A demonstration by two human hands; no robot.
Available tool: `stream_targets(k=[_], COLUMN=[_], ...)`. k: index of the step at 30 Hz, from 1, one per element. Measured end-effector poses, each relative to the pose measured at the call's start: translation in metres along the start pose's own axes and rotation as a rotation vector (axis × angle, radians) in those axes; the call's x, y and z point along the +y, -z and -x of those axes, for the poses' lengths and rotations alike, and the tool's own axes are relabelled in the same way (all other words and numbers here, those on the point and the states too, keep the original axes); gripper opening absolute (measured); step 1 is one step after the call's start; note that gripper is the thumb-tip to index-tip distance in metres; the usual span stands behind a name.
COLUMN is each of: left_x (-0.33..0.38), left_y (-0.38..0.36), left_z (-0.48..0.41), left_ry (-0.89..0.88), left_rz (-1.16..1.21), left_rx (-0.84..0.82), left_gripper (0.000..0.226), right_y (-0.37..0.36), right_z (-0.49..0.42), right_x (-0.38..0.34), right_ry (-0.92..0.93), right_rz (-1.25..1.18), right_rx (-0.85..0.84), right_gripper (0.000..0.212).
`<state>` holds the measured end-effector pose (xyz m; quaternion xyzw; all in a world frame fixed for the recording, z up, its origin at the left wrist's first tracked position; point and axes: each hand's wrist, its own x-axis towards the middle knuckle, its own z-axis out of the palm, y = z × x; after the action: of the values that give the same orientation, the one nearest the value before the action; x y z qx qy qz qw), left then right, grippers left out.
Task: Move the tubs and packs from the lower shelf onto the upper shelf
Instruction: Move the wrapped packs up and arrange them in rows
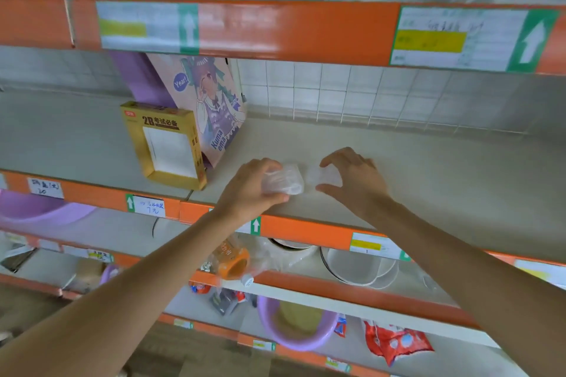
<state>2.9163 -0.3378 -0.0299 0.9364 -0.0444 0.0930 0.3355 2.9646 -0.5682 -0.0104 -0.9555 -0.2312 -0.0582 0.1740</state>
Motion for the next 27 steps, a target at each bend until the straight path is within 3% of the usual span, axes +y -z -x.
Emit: stream_targets(k=[9, 18, 23, 27], left_x=[0.070, 0.171, 0.224, 0.264], left_y=[0.042, 0.087, 0.116, 0.145], left_z=[0.059, 0.101, 0.111, 0.102], left_ry=[-0.185, -0.238, -0.351, -0.445], left_rz=[-0.084, 0.053, 0.061, 0.078], left_rx=[-0.099, -0.163, -0.186, -0.132], left_gripper=[0.061, 0.067, 0.076, 0.071], right_y=[0.097, 0.188, 0.244, 0.291], right_z=[0.111, 0.203, 0.228, 0.226], right_x=[-0.034, -0.055, -0.057, -0.050], right_ry=[-0.089, -0.121, -0.100, -0.087], right_rz=[-0.018, -0.015, 0.067, 0.082], right_rx=[0.142, 0.258, 0.313, 0.381], right_gripper=[0.046, 0.041, 0.041, 0.045])
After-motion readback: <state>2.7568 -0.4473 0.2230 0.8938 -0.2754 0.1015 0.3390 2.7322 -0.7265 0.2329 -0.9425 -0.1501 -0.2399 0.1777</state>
